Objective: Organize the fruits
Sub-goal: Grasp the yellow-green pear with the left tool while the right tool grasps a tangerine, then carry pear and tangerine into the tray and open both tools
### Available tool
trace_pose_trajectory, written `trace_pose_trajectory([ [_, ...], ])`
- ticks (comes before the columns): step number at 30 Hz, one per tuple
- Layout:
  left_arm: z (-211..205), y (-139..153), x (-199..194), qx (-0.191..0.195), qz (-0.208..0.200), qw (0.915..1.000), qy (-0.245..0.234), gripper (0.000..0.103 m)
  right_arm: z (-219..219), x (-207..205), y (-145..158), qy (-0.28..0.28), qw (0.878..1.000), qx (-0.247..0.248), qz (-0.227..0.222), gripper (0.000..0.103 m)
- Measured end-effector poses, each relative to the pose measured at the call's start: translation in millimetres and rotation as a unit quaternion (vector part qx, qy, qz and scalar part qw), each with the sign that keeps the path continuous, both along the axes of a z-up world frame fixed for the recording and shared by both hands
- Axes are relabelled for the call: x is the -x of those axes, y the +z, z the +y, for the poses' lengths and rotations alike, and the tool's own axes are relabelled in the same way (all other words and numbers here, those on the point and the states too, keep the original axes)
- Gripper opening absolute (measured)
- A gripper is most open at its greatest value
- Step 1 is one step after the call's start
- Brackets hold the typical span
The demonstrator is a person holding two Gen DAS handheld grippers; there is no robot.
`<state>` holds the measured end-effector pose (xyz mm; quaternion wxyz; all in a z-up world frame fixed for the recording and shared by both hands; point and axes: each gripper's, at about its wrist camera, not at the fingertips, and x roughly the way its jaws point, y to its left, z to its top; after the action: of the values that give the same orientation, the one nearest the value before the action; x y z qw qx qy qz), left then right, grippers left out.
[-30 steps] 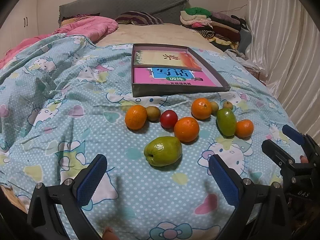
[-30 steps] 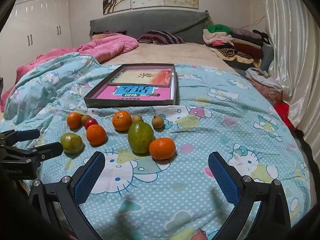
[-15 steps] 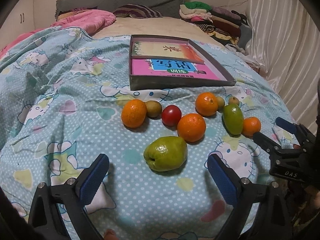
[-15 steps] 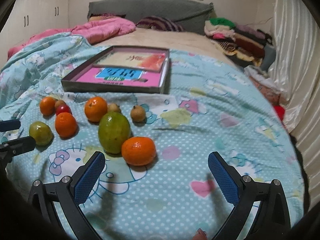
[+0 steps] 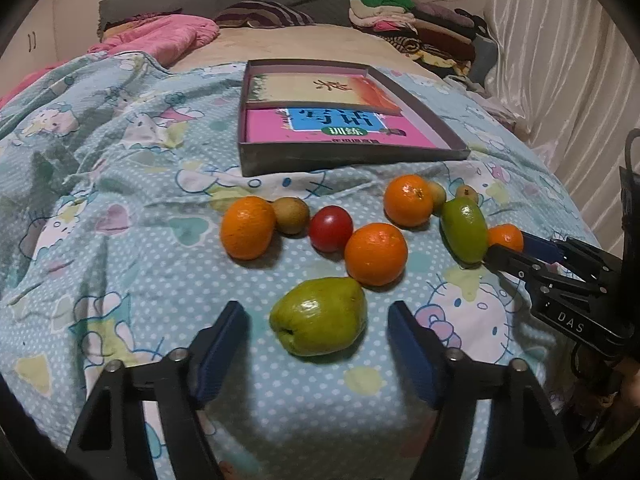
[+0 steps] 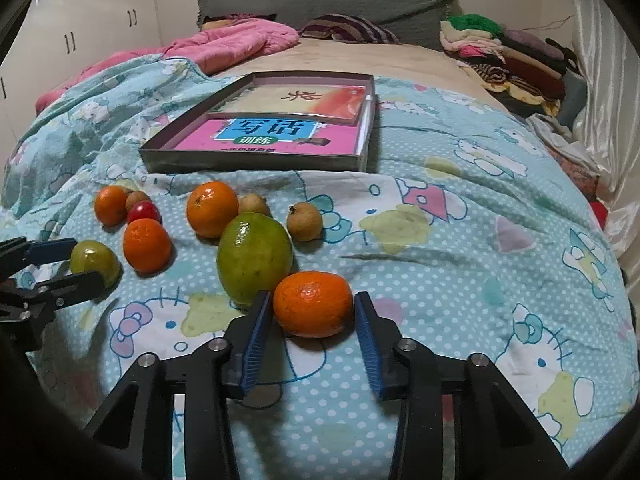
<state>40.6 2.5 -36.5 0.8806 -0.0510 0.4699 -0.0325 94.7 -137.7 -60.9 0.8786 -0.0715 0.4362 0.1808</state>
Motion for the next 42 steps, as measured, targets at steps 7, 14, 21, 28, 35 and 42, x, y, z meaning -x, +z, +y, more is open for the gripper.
trace_pose_trajectory([
  [7,-3,-8,-9,0.001,0.009,0.9999,-0.01,0.05,-5,0,2,-0.004,1.0,-0.011,-0.005,0.042],
  [14,3,-6,-13,0.015,0.013,0.9997,-0.015,0.049,-12,0,9,-0.021,1.0,-0.017,-0.016,0.041],
  [21,17,16,-15,0.033,-0.004,0.9994,-0.007,0.049,-24,-9,29,-0.034,0.998,-0.037,-0.036,0.041],
  [28,30,43,-48,0.031,-0.027,0.9992,0.002,0.049,-15,-34,49,-0.023,0.997,-0.046,-0.056,0.041],
  [35,36,44,-96,0.03,-0.014,0.9994,0.004,0.049,4,-67,59,0.0,0.997,-0.051,-0.059,0.041],
  [42,32,35,-127,0.024,-0.002,0.9997,-0.008,0.049,15,-94,51,0.014,0.998,-0.039,-0.044,0.041],
])
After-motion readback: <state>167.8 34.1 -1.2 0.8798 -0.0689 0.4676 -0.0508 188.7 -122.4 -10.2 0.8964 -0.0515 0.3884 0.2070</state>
